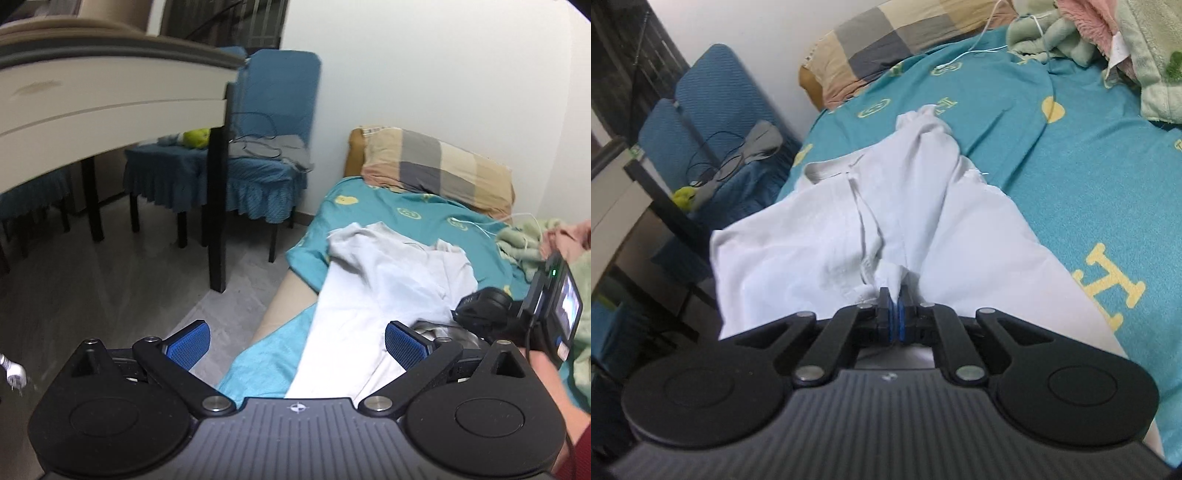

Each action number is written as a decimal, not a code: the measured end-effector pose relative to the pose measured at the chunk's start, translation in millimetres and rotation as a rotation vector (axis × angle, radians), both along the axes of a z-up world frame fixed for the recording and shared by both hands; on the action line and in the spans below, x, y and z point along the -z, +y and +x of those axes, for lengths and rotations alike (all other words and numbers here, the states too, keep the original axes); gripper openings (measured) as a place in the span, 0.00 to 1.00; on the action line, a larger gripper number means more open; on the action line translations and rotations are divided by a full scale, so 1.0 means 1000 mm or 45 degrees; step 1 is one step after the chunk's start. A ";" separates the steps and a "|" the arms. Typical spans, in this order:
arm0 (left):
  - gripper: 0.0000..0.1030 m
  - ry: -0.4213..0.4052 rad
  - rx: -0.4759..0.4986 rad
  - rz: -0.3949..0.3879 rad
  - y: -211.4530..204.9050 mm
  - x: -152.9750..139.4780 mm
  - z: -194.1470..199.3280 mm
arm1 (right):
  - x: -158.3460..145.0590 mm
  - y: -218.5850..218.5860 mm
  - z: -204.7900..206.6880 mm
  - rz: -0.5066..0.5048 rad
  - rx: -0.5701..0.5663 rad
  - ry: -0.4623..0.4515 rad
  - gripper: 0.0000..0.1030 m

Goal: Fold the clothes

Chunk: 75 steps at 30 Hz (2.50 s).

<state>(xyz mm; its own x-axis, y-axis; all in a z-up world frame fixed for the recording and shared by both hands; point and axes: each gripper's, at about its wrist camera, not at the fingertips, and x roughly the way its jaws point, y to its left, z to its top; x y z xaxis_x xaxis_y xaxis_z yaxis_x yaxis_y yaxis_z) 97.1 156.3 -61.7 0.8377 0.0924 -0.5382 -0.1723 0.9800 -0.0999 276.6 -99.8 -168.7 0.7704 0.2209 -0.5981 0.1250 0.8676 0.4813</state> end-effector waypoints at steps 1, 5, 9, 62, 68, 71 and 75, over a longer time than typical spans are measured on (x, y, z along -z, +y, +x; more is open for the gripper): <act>0.99 -0.007 0.014 0.011 -0.004 0.001 0.001 | -0.002 0.000 0.000 0.011 -0.016 0.009 0.07; 0.99 -0.034 0.076 0.056 -0.020 0.002 -0.001 | -0.018 -0.001 -0.003 0.008 -0.114 0.090 0.08; 0.96 0.008 0.139 0.081 -0.029 0.005 0.000 | -0.048 -0.013 -0.037 -0.026 -0.219 0.083 0.39; 0.58 0.908 0.896 0.451 -0.110 0.005 -0.073 | -0.068 -0.099 -0.162 0.245 -0.354 0.044 0.57; 0.74 1.006 0.707 0.207 -0.066 0.013 -0.042 | -0.071 -0.108 -0.161 0.288 -0.337 0.029 0.57; 0.74 1.120 0.723 0.079 -0.061 0.026 -0.031 | -0.069 -0.111 -0.158 0.311 -0.325 0.043 0.57; 0.34 1.291 0.718 0.193 -0.074 0.046 -0.029 | -0.069 -0.114 -0.158 0.314 -0.320 0.044 0.57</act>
<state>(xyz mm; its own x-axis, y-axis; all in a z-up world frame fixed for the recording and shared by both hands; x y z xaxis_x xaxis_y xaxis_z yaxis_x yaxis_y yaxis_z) 67.9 82.6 -107.6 -0.0262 -0.0348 -0.9991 0.3574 0.9330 -0.0418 118.1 -213.3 -99.9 0.6541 0.5420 -0.5275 -0.0577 0.7312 0.6797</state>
